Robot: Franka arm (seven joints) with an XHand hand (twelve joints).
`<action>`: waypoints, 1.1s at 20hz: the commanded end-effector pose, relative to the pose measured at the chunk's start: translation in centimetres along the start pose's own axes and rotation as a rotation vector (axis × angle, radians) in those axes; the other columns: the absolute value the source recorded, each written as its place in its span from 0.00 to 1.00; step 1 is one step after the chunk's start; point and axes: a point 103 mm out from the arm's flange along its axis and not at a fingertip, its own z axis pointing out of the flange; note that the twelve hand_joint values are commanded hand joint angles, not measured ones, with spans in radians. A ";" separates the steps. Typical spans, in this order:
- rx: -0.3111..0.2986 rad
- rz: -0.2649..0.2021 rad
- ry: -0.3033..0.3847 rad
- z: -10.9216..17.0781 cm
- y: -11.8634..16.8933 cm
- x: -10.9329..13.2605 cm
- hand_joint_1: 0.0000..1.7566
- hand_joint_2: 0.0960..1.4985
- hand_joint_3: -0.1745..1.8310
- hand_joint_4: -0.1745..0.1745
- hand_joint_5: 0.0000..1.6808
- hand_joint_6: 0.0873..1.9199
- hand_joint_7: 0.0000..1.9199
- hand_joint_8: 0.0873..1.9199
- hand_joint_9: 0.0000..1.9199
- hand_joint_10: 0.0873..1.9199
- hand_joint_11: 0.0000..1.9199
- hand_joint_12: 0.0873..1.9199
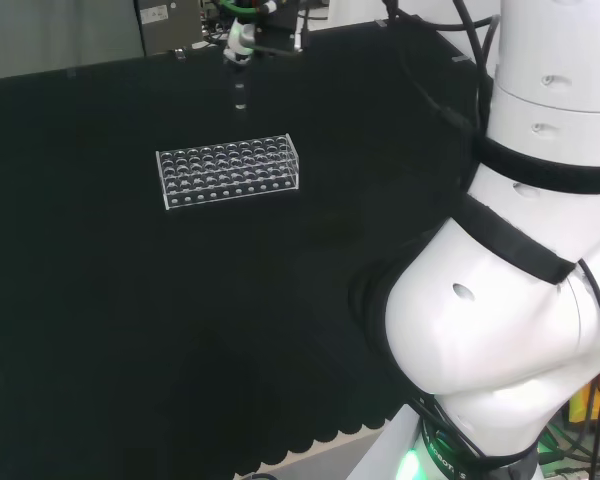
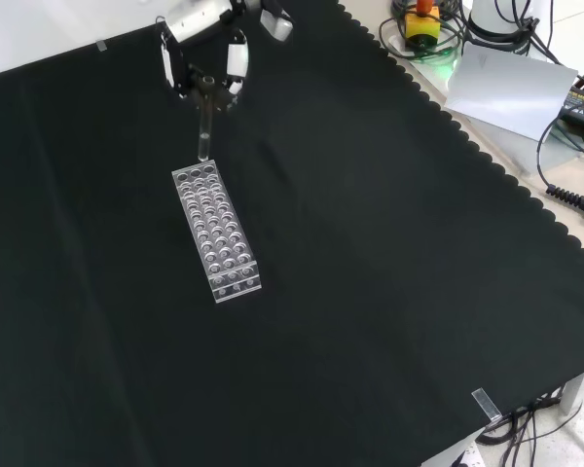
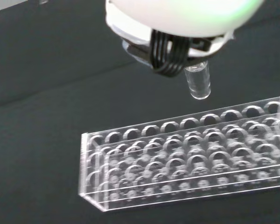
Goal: Put the test tube back in the rack.
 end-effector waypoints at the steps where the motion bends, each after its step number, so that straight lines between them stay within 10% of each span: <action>1: 0.031 -0.078 0.004 1.3 0.2 3.5 0.82 0.35 0.45 0.00 0.77 0.28 0.71 0.32 0.69 0.26 0.63 0.44; 22: 0.146 -0.083 0.031 7.1 5.8 4.6 0.82 0.35 0.45 0.00 0.77 0.29 0.71 0.32 0.69 0.26 0.63 0.44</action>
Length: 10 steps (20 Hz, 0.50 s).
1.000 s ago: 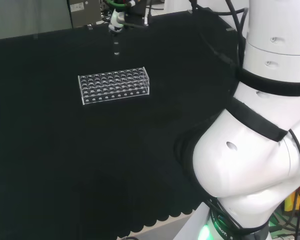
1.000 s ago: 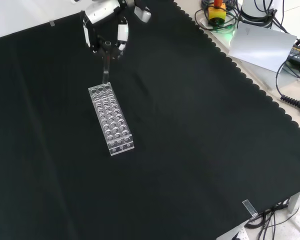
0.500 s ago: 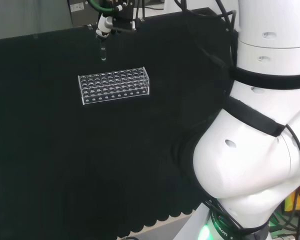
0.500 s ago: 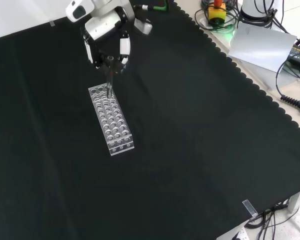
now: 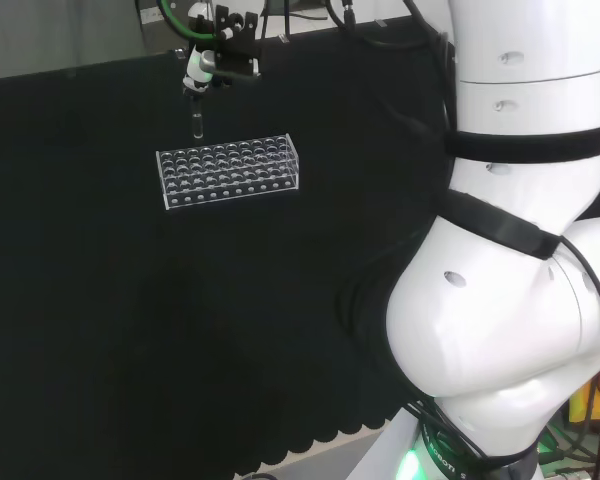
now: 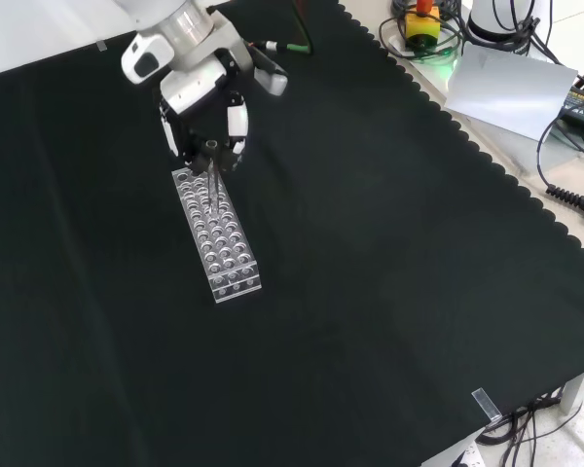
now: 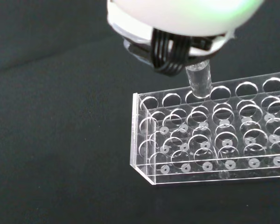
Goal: Put the test tube back in the rack.
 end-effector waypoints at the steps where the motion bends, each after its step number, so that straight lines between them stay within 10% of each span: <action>1: 0.033 0.000 0.012 1.3 1.8 0.1 0.82 0.35 0.45 0.00 0.77 0.29 0.71 0.32 0.69 0.26 0.63 0.44; 10: 0.065 0.010 0.004 2.0 3.4 -0.8 0.82 0.35 0.45 0.00 0.77 0.29 0.71 0.32 0.69 0.26 0.62 0.44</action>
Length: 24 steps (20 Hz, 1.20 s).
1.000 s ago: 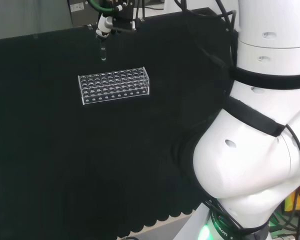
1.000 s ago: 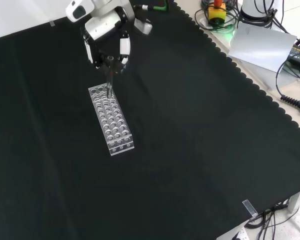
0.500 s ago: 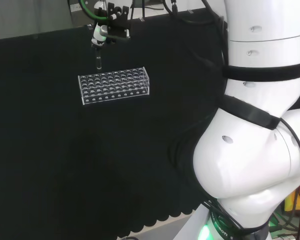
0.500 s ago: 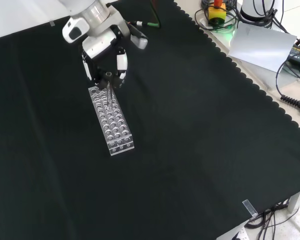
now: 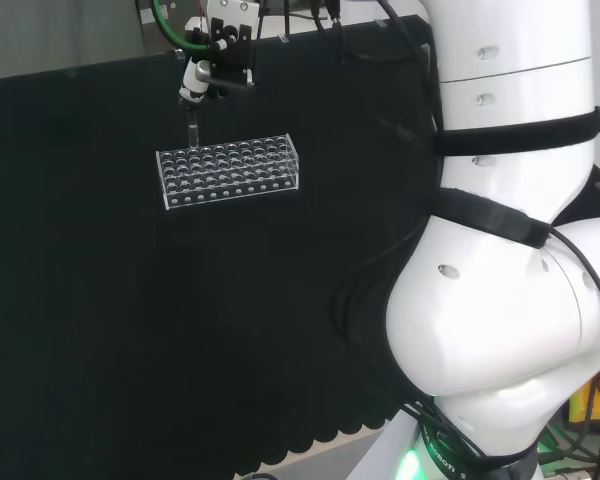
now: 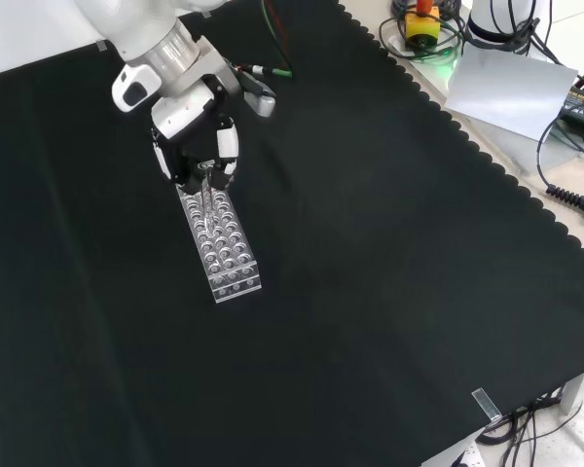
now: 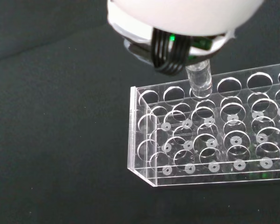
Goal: Put the test tube back in the rack.
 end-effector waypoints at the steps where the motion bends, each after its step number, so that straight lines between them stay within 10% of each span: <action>1: 0.029 0.010 -0.011 0.2 0.8 -0.6 0.82 0.35 0.45 0.00 0.77 0.29 0.71 0.32 0.69 0.26 0.62 0.44; 24: 0.145 0.034 0.017 0.4 -0.4 0.2 0.82 0.34 0.46 0.00 0.77 0.29 0.71 0.33 0.69 0.26 0.62 0.44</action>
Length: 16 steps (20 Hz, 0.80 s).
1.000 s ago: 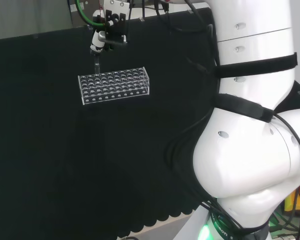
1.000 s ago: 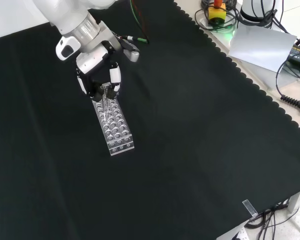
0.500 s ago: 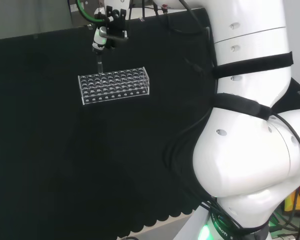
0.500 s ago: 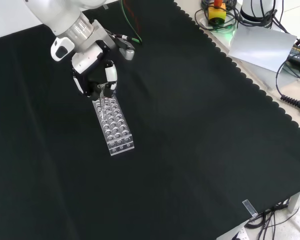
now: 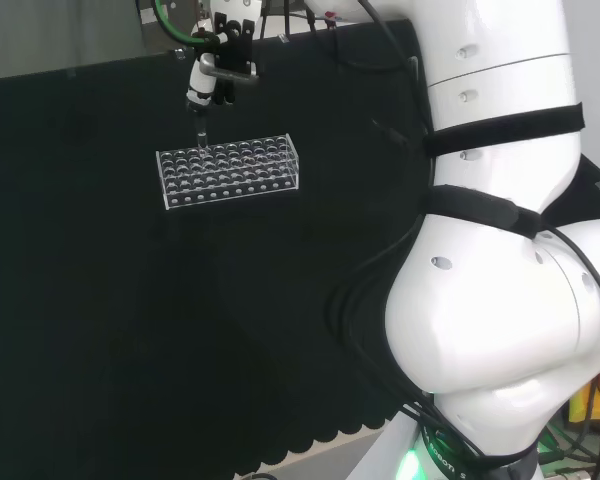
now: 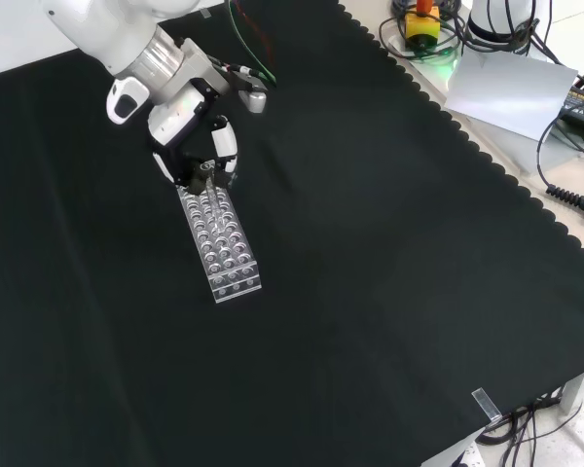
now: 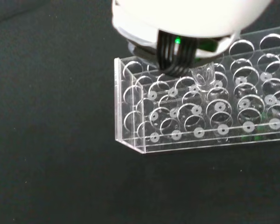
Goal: Put the test tube back in the rack.
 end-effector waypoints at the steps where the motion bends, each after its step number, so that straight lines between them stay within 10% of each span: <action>1: 0.005 -0.018 0.007 0.7 -0.3 1.0 0.82 0.34 0.46 0.00 0.77 0.29 0.71 0.33 0.69 0.26 0.62 0.45; 16: 0.006 -0.031 -0.012 0.8 0.2 1.7 0.82 0.34 0.46 0.00 0.77 0.29 0.71 0.34 0.69 0.26 0.62 0.45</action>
